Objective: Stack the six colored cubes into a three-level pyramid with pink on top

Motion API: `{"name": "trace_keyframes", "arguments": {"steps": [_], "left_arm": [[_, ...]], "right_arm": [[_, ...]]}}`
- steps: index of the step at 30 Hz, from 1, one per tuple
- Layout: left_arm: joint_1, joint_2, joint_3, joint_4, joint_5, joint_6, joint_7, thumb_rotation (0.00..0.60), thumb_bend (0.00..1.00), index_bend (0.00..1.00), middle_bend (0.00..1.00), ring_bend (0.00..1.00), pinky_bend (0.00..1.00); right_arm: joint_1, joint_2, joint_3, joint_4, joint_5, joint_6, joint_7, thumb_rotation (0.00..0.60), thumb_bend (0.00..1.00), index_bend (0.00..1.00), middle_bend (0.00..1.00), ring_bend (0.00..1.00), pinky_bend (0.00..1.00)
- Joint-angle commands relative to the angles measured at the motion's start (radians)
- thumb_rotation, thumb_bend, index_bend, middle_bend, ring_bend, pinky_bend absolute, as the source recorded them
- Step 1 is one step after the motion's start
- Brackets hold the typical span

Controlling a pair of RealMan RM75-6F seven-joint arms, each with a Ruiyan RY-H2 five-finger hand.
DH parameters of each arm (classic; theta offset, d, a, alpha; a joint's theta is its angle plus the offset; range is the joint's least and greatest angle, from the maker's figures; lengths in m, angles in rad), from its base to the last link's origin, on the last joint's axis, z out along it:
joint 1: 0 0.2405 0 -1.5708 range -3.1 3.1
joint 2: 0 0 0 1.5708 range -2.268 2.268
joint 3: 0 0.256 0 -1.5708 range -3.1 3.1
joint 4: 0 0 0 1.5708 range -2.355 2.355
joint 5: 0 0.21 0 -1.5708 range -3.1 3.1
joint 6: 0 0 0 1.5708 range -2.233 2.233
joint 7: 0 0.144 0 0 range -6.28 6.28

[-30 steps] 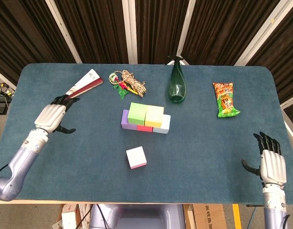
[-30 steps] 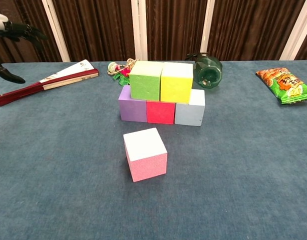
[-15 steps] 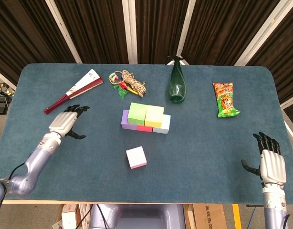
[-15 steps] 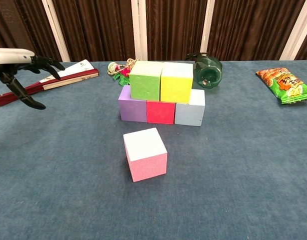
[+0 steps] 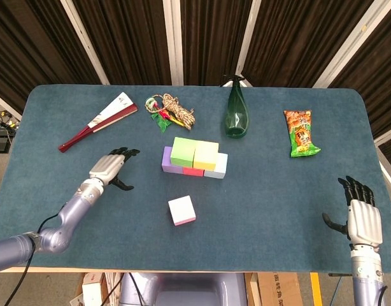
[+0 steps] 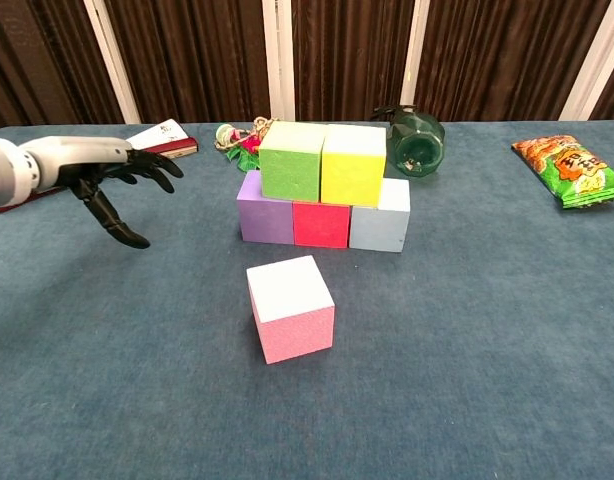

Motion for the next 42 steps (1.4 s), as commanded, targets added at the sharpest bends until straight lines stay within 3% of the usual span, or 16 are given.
{"name": "trace_keyframes", "arguments": {"steps": [1, 22, 42], "left_arm": [[-0.018, -0.022, -0.008, 0.014, -0.024, -0.014, 0.016, 0.600, 0.20, 0.12, 0.13, 0.00, 0.00], [-0.106, -0.110, -0.023, 0.044, -0.160, 0.029, 0.172, 0.600, 0.20, 0.21, 0.13, 0.00, 0.00], [-0.150, -0.175, -0.018, 0.072, -0.248, 0.035, 0.258, 0.600, 0.20, 0.17, 0.13, 0.00, 0.00]], "right_arm": [[0.001, 0.000, 0.001, 0.001, 0.001, -0.001, 0.000, 0.600, 0.27, 0.15, 0.10, 0.08, 0.01], [-0.001, 0.007, 0.002, 0.002, 0.000, -0.004, 0.021, 0.600, 0.27, 0.15, 0.10, 0.08, 0.01], [0.000, 0.013, 0.008, 0.010, 0.005, -0.010, 0.040, 0.600, 0.27, 0.15, 0.10, 0.08, 0.01]]}}
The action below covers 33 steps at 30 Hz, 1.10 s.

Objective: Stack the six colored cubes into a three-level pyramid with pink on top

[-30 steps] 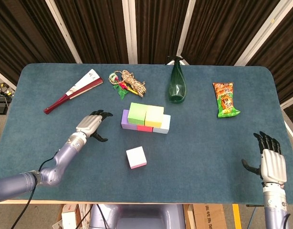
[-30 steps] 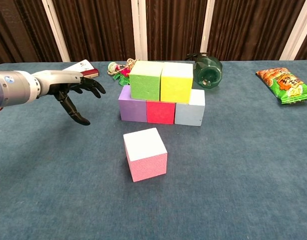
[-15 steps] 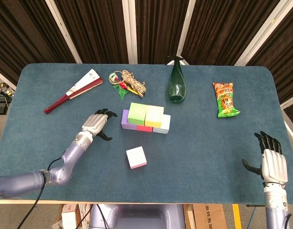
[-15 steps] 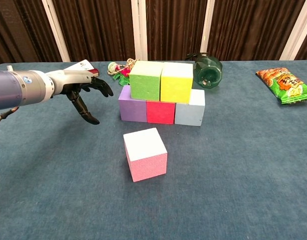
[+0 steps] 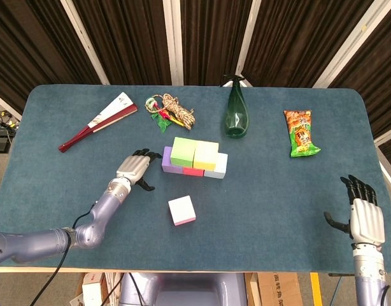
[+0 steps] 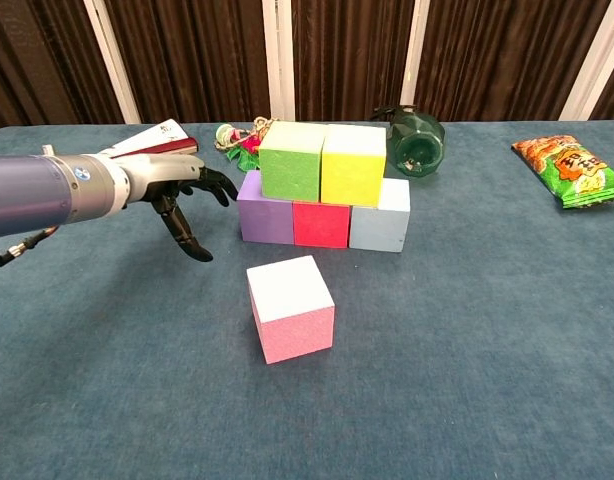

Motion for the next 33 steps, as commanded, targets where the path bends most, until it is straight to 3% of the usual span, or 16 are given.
{"name": "trace_keyframes", "arguments": {"steps": [1, 33], "left_arm": [[-0.003, -0.007, 0.000, 0.006, -0.002, -0.002, 0.003, 0.600, 0.20, 0.16, 0.13, 0.00, 0.00], [-0.015, -0.035, -0.006, 0.037, -0.011, -0.018, 0.010, 0.600, 0.20, 0.15, 0.13, 0.00, 0.00]], "right_arm": [[0.000, 0.000, 0.000, 0.000, 0.000, 0.001, 0.001, 0.600, 0.27, 0.15, 0.10, 0.08, 0.01], [0.001, -0.003, 0.005, 0.005, 0.006, 0.005, -0.001, 0.600, 0.27, 0.15, 0.10, 0.08, 0.01]]}}
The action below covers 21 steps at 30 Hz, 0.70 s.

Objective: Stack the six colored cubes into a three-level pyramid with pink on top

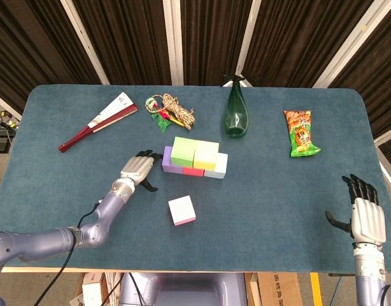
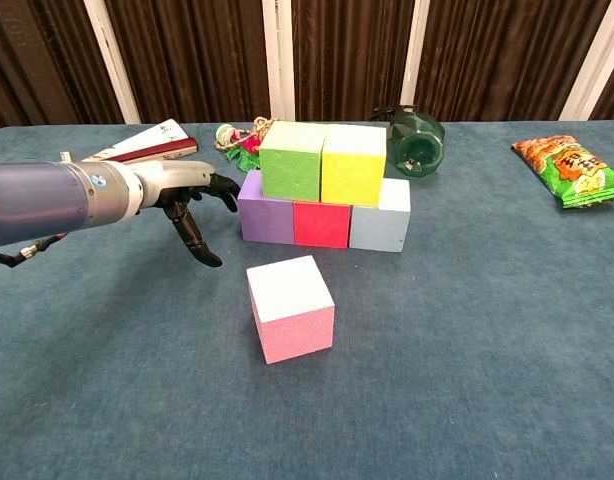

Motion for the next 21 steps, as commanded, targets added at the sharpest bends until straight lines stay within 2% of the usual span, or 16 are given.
{"name": "trace_keyframes", "arguments": {"steps": [1, 21], "left_arm": [[-0.001, -0.001, 0.000, 0.001, 0.000, -0.002, 0.001, 0.600, 0.20, 0.15, 0.13, 0.00, 0.00], [-0.012, -0.020, -0.003, 0.009, -0.005, 0.001, 0.010, 0.600, 0.20, 0.15, 0.13, 0.00, 0.00]], "right_arm": [[0.000, 0.000, 0.001, 0.000, 0.000, 0.001, 0.001, 0.600, 0.27, 0.15, 0.10, 0.08, 0.01], [-0.001, 0.002, 0.004, 0.000, 0.005, 0.001, 0.005, 0.600, 0.27, 0.15, 0.10, 0.08, 0.01]]}}
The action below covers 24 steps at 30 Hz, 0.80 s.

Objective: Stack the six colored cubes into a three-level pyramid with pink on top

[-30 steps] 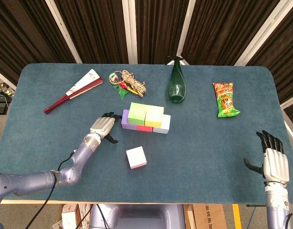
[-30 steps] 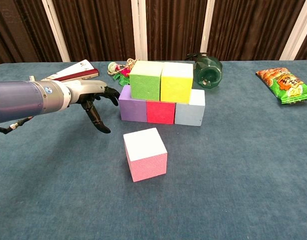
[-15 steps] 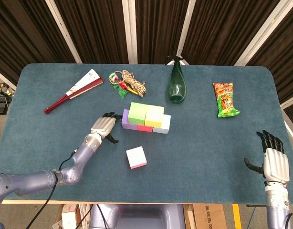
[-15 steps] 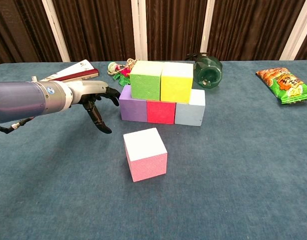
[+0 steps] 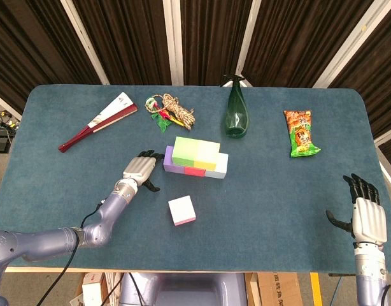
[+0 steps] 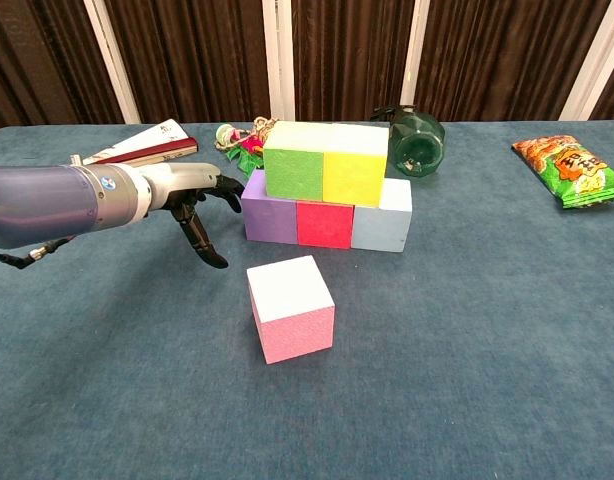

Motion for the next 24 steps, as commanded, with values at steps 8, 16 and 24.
{"name": "trace_keyframes", "arguments": {"steps": [8, 16, 24], "left_arm": [[-0.005, -0.009, -0.001, 0.005, -0.005, -0.003, 0.003, 0.600, 0.20, 0.15, 0.13, 0.00, 0.00], [-0.006, -0.008, 0.001, 0.006, -0.010, -0.003, 0.009, 0.600, 0.20, 0.15, 0.13, 0.00, 0.00], [0.003, 0.021, 0.008, -0.011, -0.017, 0.045, 0.041, 0.600, 0.20, 0.15, 0.12, 0.00, 0.00]], "right_arm": [[0.000, 0.001, 0.001, 0.000, -0.001, 0.000, 0.003, 0.600, 0.27, 0.15, 0.10, 0.08, 0.01], [-0.001, 0.002, 0.002, 0.000, 0.001, 0.001, 0.004, 0.600, 0.27, 0.15, 0.10, 0.08, 0.01], [0.000, 0.001, 0.001, -0.002, 0.001, -0.001, 0.002, 0.600, 0.27, 0.15, 0.10, 0.08, 0.01]]}}
